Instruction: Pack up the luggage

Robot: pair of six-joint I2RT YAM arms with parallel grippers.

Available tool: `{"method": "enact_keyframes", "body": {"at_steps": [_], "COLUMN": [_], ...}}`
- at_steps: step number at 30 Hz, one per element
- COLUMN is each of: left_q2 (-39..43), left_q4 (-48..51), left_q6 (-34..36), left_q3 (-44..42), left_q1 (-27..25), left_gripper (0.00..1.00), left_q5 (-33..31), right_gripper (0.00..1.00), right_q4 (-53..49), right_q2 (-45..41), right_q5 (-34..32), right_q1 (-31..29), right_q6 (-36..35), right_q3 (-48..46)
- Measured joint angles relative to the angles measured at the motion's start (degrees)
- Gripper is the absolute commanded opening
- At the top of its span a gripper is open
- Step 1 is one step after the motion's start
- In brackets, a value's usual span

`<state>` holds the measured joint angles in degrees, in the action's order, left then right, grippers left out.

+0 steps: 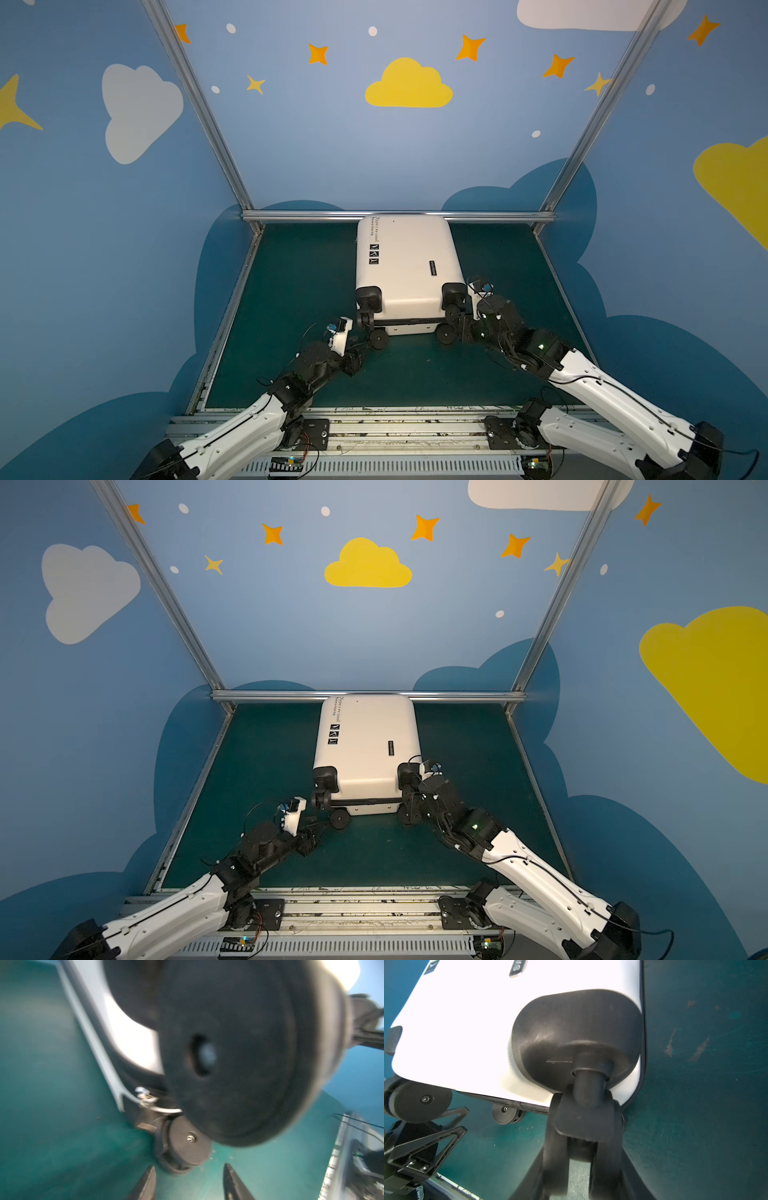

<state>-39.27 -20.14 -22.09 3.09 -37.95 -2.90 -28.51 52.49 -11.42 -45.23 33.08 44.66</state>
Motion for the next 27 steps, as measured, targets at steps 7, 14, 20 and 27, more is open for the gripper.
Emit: {"method": "enact_keyframes", "body": {"at_steps": [7,14,20,27], "left_q2": [4.94,6.60,2.71,-6.97], "left_q4": [0.70,-2.43,-5.86,-9.92], "left_q6": [0.04,1.77,2.40,3.41], "left_q3": [-2.80,-2.80,-2.80,-2.78], "left_q1": [0.20,3.78,7.87,8.96], "left_gripper": [0.72,0.72,0.71,0.71], "left_q5": [-4.66,-4.00,-0.55,3.50], "right_gripper": [0.00,0.00,0.00,0.00], "right_q4": [0.02,0.13,0.76,1.27], "right_q2": [0.00,0.00,0.00,0.04], "right_q5": [-0.02,0.00,0.35,1.07], "right_q1": [0.00,0.04,0.44,1.03], "right_q6": [-0.09,-0.37,-0.57,-0.90], "right_q3": [0.00,-0.02,-0.37,-0.55]}}
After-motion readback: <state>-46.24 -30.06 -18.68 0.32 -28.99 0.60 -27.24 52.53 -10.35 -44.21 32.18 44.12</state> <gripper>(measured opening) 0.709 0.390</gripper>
